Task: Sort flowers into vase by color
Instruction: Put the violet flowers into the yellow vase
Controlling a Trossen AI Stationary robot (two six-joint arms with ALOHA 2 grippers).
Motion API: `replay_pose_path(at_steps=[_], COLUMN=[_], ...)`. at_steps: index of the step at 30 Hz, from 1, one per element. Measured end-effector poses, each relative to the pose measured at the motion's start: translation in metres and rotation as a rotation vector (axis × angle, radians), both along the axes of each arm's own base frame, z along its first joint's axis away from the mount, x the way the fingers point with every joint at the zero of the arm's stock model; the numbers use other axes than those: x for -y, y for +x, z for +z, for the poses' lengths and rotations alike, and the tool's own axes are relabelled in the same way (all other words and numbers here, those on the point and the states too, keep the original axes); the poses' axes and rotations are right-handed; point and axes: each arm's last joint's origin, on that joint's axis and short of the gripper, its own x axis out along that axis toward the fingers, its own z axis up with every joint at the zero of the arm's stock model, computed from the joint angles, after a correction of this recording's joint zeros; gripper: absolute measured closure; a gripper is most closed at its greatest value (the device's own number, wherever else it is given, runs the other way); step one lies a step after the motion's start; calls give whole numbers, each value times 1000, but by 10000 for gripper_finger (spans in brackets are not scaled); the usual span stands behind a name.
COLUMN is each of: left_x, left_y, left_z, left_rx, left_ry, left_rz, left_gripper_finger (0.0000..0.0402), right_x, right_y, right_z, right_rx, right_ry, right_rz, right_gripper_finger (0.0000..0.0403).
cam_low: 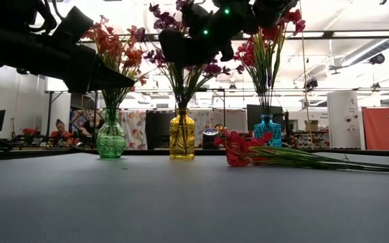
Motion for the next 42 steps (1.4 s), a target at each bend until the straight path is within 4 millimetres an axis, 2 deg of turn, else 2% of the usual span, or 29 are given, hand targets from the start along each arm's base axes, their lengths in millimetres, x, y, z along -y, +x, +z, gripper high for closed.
replay_pose_path(at_steps=[6, 27, 42], left_x=[0, 0, 0], left_y=[0, 0, 0], left_z=[0, 0, -1], left_rx=[0, -1, 2], left_ry=[0, -4, -10], left_rz=[0, 1, 2], left_gripper_finger=[286, 286, 286], right_x=[3, 14, 18], right_y=[1, -3, -4], right_z=[6, -1, -4], right_rx=[-3, -26, -45], right_ry=[52, 122, 158], right_rz=[-23, -72, -46], right_gripper_finger=[365, 365, 365])
